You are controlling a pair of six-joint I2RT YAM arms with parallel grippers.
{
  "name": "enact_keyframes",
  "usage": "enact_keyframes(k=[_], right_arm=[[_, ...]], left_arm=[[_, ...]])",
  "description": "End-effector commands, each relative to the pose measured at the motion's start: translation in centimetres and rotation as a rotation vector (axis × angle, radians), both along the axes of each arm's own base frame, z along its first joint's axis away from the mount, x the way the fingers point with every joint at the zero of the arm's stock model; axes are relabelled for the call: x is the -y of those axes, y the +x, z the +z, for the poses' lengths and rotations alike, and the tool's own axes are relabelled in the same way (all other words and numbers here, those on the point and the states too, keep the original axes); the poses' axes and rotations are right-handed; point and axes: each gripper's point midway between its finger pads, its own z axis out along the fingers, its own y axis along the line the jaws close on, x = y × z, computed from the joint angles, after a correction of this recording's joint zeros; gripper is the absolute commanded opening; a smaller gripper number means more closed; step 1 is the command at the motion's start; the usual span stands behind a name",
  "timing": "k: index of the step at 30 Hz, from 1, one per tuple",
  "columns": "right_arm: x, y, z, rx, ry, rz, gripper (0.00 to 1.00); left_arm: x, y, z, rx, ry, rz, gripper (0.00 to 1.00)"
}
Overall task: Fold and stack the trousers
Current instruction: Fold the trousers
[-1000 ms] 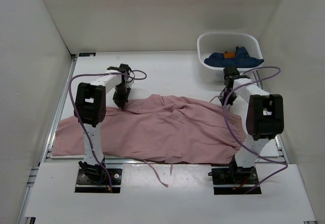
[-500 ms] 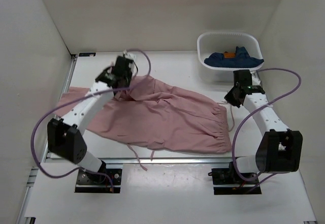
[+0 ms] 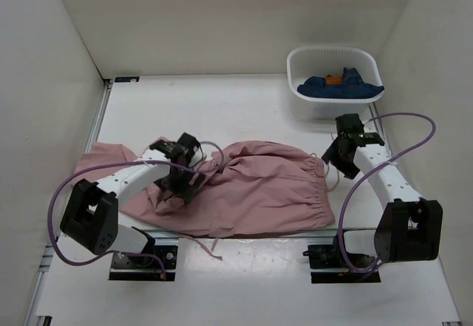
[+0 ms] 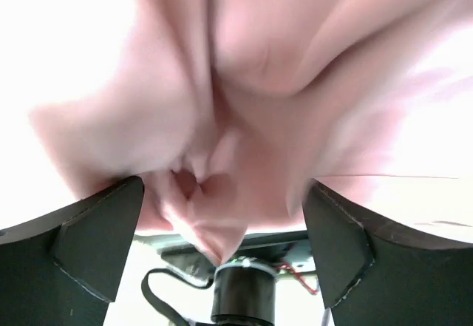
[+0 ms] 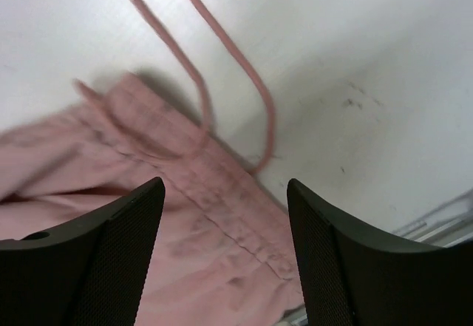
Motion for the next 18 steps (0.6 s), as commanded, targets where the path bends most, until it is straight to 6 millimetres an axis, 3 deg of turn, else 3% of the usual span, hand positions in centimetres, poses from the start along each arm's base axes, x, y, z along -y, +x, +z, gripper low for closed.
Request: enact_keyframes(k=[1,3,5,6,7,10,11,12,13,18], right_arm=[[0.5,4.0,4.3,0.125,-0.049,0.019,0.72],[0.1,6.5,5.4,0.164,-0.039,0.031,0.72],[-0.8,8.4,5.4,0.163,-0.016,0.051,0.73],[-1.2,9.4,5.2,0.173,0.000,0.058,0.73],[-2.3,10.0,4.0,0.143,0.034,0.083,0.73],[-4.5,11.9,3.2,0.138,0.097,0.117,0.73],[-4.8,12.1,1.8,0.095,0.110,0.122,0.73],[-5.9,12.7,1.6,0.100,0.148,0.134,0.73],[-6.2,12.6,0.2,0.059,0.161,0.138,0.73],[-8.8,11.7,-2.6,-0.042,0.264,0.135,0.83]], left_arm=[[3.4,4.7,5.7,0.150,-0.251,0.073,1.00],[4.6,7.5,9.2,0.250,-0.352,0.089,1.00],[4.3,10.5,11.4,0.352,-0.380,0.125,1.00],[4.1,11.2,11.5,0.366,-0.373,0.137,1.00],[4.0,11.7,10.5,0.340,-0.345,0.144,1.00],[3.0,12.6,7.9,0.297,-0.245,0.168,1.00],[2.8,12.7,6.1,0.248,-0.207,0.173,1.00],[2.5,12.3,5.0,0.218,-0.180,0.177,1.00],[2.1,12.0,4.1,0.195,-0.158,0.180,1.00],[1.2,9.5,0.8,0.081,-0.101,0.184,1.00]])
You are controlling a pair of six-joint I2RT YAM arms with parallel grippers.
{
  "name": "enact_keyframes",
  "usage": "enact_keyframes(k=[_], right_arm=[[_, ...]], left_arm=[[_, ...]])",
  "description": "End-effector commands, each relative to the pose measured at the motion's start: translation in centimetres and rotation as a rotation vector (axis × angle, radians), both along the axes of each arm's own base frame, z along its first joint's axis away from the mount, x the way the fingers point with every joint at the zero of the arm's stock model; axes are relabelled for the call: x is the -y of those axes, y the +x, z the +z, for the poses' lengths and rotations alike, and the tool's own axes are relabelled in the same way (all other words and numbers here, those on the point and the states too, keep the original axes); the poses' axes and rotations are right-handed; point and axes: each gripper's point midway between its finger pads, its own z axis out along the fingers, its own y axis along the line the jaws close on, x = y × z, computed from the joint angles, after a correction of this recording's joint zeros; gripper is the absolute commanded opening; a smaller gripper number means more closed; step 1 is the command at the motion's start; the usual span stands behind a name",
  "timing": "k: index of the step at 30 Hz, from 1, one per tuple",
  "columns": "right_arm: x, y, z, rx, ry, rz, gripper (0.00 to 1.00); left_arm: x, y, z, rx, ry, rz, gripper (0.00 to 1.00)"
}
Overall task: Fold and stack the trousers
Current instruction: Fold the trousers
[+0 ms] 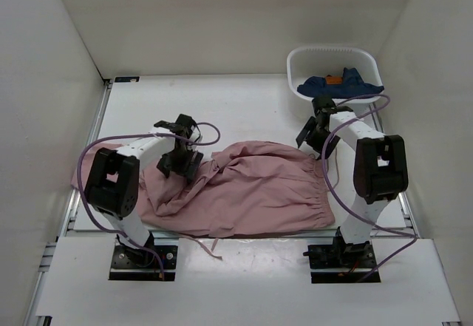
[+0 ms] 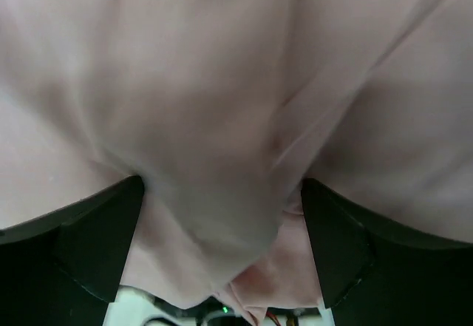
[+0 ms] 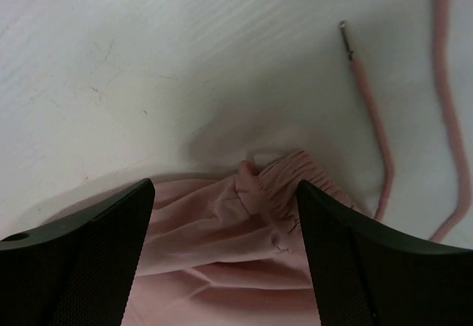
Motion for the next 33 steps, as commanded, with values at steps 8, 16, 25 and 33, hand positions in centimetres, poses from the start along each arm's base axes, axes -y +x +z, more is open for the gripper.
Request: enact_keyframes(k=[8,16,25,33], right_arm=[[-3.2,-2.6,-3.1,-0.148,0.120,0.017,0.13],[3.5,-1.1,3.5,0.059,0.002,-0.109,0.00],[8.9,-6.9,7.5,0.144,-0.166,-0.169,0.00],[5.2,-5.5,6.8,0.128,-0.089,0.000,0.59]], left_arm=[[-3.6,3.9,2.2,0.089,0.005,0.143,0.14],[-12.4,12.4,18.0,0.576,-0.085,0.410,0.14],[-13.1,5.2,14.4,0.486,-0.200,0.466,0.32],[-10.8,0.3,6.3,0.272,-0.263,0.464,0.34]])
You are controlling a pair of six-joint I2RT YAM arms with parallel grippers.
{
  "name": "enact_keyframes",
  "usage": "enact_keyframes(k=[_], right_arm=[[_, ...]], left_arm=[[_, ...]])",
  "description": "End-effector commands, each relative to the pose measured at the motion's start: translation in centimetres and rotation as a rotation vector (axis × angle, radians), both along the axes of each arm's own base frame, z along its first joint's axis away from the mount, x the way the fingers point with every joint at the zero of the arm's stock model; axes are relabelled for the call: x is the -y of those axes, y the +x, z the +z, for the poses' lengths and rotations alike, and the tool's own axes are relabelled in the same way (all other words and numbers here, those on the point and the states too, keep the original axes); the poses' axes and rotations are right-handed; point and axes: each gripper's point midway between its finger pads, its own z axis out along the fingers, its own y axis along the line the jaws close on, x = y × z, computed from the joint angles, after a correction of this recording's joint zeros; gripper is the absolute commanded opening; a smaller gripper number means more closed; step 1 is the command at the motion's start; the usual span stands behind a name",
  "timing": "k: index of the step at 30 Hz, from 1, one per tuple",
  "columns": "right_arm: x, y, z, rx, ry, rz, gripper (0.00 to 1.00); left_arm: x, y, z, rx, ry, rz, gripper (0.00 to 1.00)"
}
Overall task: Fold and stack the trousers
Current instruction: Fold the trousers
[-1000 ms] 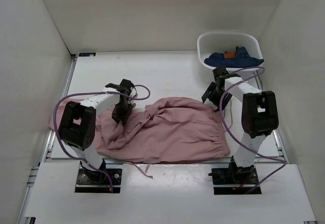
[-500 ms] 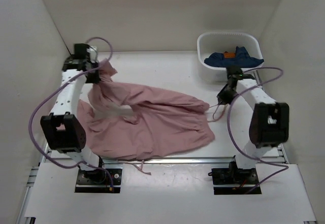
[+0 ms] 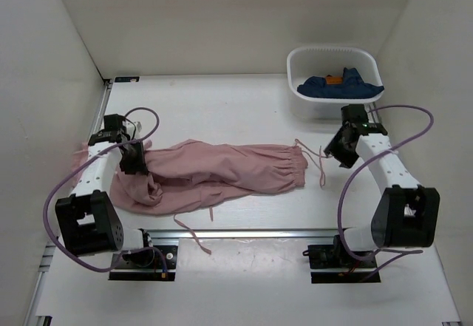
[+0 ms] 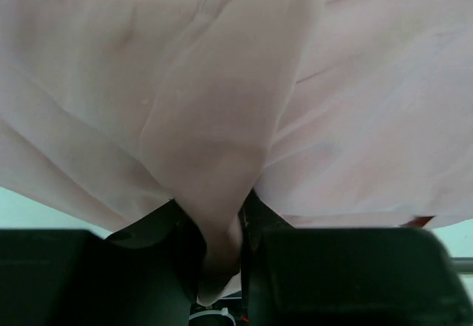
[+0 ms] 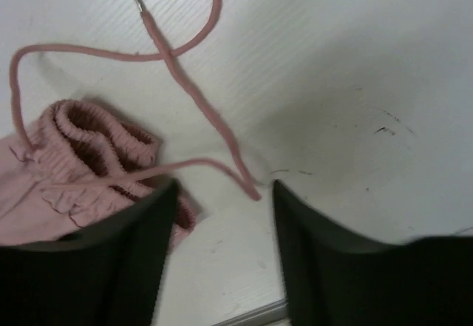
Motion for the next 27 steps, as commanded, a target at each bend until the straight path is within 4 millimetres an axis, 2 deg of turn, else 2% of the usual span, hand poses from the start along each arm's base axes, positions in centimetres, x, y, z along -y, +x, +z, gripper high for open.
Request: enact_keyframes(k=[1,3,4,6,7,10,12,13,14,17,18,21,22,23,24,25,26,27], right_arm=[[-0.8,1.1,0.9,-0.018,-0.032,0.057,0.68],[-0.9,1.4,1.0,-0.017,-0.043,0.053,0.78],[-0.9,1.4,1.0,-0.017,-0.043,0.053,0.78],[-2.2,2.3,1.5,0.035,-0.010,0.086,0.80],[-2.8,3.1,2.4,0.066,0.001,0.101,0.81],[-5.2,3.6,3.2,0.091,0.035,0.126,0.82],[-7.5,3.0,2.0,0.041,0.091,0.131,0.82],[-8.6,3.0,1.1,0.008,0.134,0.084,0.82],[-9.8,1.7,-0.3,-0.046,0.170,0.088,0.82],[-11.7,0.9,-3.1,-0.099,0.239,0.022,0.83],[-12.2,1.7,-3.4,-0.077,0.267,0.010,0.83],[-13.5,2.0,-5.0,-0.118,0.290,-0.009,0.81],[-13.9,1.5,-6.5,-0.168,0.287,-0.013,0.78],[-14.0,1.8,-6.9,-0.179,0.283,-0.014,0.63],[-14.3,1.1,-7.4,-0.223,0.300,-0.011,0.54],[-14.2,0.6,-8.2,-0.256,0.290,-0.017,0.45],[-14.1,0.3,-8.3,-0.269,0.285,-0.020,0.27],[-13.8,-0.5,-8.8,-0.291,0.278,-0.024,0.20]], left_arm=[[0.7,1.0,1.2,0.072,-0.036,-0.021,0.34],[0.5,1.0,1.2,0.072,-0.036,-0.012,0.37],[0.3,1.0,1.6,0.085,-0.025,-0.009,0.41],[0.1,1.0,2.5,0.111,-0.020,0.000,0.46],[-0.3,0.7,2.6,0.110,-0.010,0.015,0.53],[-1.1,0.6,3.4,0.132,0.005,0.040,0.61],[-1.6,0.3,3.4,0.132,0.015,0.059,0.69],[-1.5,0.0,3.0,0.120,0.013,0.059,0.69],[-1.9,-0.4,2.5,0.105,0.019,0.076,0.70],[-3.3,-1.2,1.7,0.075,0.043,0.126,0.78],[-3.4,-1.3,1.9,0.082,0.053,0.130,0.78],[-3.8,-1.4,1.6,0.079,0.074,0.139,0.78],[-4.0,-1.4,1.6,0.077,0.082,0.143,0.73],[-4.2,-1.2,2.0,0.086,0.093,0.147,0.69],[-4.6,-1.0,2.4,0.094,0.111,0.155,0.62],[-4.8,-0.8,2.4,0.101,0.121,0.160,0.51],[-4.9,-0.5,2.9,0.113,0.124,0.160,0.41],[-5.1,-0.6,2.9,0.111,0.135,0.166,0.22]])
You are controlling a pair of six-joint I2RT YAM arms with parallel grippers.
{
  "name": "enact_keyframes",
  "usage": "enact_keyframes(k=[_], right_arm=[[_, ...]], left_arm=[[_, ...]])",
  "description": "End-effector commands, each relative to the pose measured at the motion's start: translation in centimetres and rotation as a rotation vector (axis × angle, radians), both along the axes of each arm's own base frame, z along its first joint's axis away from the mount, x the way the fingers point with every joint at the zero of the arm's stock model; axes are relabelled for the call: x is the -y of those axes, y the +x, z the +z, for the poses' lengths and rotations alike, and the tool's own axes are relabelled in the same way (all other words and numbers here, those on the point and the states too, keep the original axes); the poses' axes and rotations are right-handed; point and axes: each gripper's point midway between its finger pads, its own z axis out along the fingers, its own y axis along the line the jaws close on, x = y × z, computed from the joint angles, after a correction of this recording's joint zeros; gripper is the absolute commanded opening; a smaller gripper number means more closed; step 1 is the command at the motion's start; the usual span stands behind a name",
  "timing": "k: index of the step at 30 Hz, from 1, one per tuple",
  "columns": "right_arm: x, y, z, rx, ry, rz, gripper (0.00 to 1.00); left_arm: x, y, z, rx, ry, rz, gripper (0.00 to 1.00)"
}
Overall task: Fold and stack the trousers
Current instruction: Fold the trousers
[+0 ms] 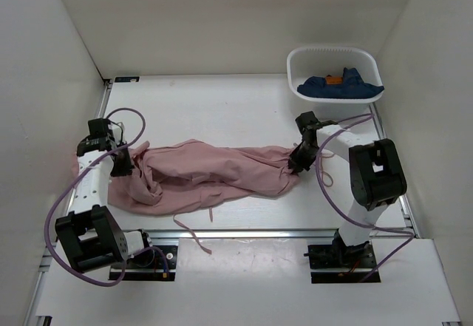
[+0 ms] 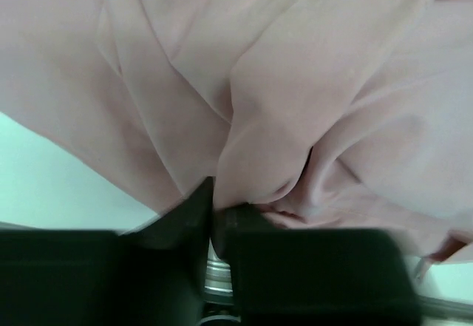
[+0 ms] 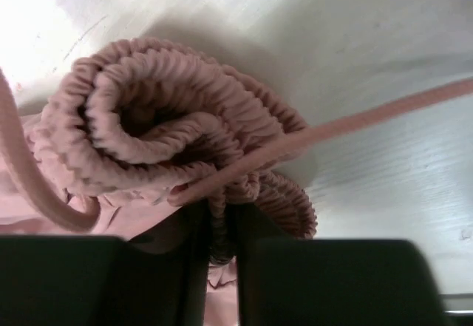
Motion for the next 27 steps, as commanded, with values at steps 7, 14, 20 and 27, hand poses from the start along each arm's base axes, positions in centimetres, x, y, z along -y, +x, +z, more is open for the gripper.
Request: enact_keyframes(k=[7,14,20,27], right_arm=[[3.7,0.4,2.7,0.039,-0.020,-0.083,0.00],[15.8,-0.3,13.9,0.286,-0.301,-0.269,0.00],[19.8,-4.9,13.7,0.243,-0.345,-0.314,0.00],[19.4,-7.5,7.8,0.113,-0.310,-0.338,0.03]], left_arm=[[-2.5,4.0,4.0,0.164,0.100,0.034,0.14],[-8.3,10.4,15.0,0.412,0.179,0.133,0.14],[-8.0,9.6,12.2,0.350,0.140,0.131,0.14],[-4.9,2.7,2.4,0.106,0.044,0.126,0.14]])
